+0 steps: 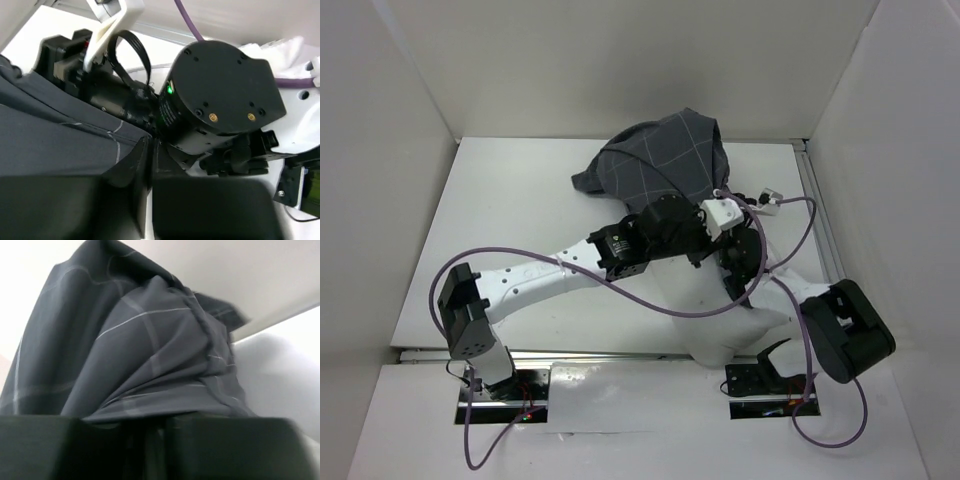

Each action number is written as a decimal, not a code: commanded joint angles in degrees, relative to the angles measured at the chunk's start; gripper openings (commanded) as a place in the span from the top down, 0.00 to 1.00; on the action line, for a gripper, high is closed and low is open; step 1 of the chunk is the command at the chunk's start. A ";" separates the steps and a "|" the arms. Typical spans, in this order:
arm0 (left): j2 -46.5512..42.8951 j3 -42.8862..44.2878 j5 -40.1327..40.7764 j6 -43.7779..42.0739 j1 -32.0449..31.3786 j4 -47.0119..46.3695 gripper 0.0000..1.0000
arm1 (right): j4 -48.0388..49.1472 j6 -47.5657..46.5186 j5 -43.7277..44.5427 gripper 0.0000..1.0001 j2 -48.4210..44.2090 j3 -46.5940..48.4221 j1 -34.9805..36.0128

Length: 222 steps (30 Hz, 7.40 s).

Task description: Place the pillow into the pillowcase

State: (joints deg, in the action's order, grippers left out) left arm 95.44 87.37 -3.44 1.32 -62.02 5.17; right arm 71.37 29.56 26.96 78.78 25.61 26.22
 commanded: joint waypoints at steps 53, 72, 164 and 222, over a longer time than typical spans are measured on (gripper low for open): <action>15.48 -17.68 -6.67 29.80 27.13 -12.74 0.65 | -104.68 -23.50 -5.85 0.00 -10.83 46.20 7.09; 7.93 -21.46 -4.29 27.51 27.65 -12.99 1.00 | -96.52 -28.77 -6.82 0.00 7.77 36.10 8.07; 10.38 30.12 19.88 16.00 22.29 38.16 1.00 | -66.65 -14.71 -41.87 0.87 -0.65 20.64 -6.18; -29.08 -20.83 30.69 41.03 17.99 38.69 0.00 | -67.17 -44.59 -43.40 0.00 -4.53 26.59 14.30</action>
State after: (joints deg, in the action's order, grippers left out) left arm 64.12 71.20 28.95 37.52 -42.98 46.13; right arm 4.51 -10.04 -10.59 71.13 48.88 40.01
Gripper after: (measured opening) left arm 1.001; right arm 0.999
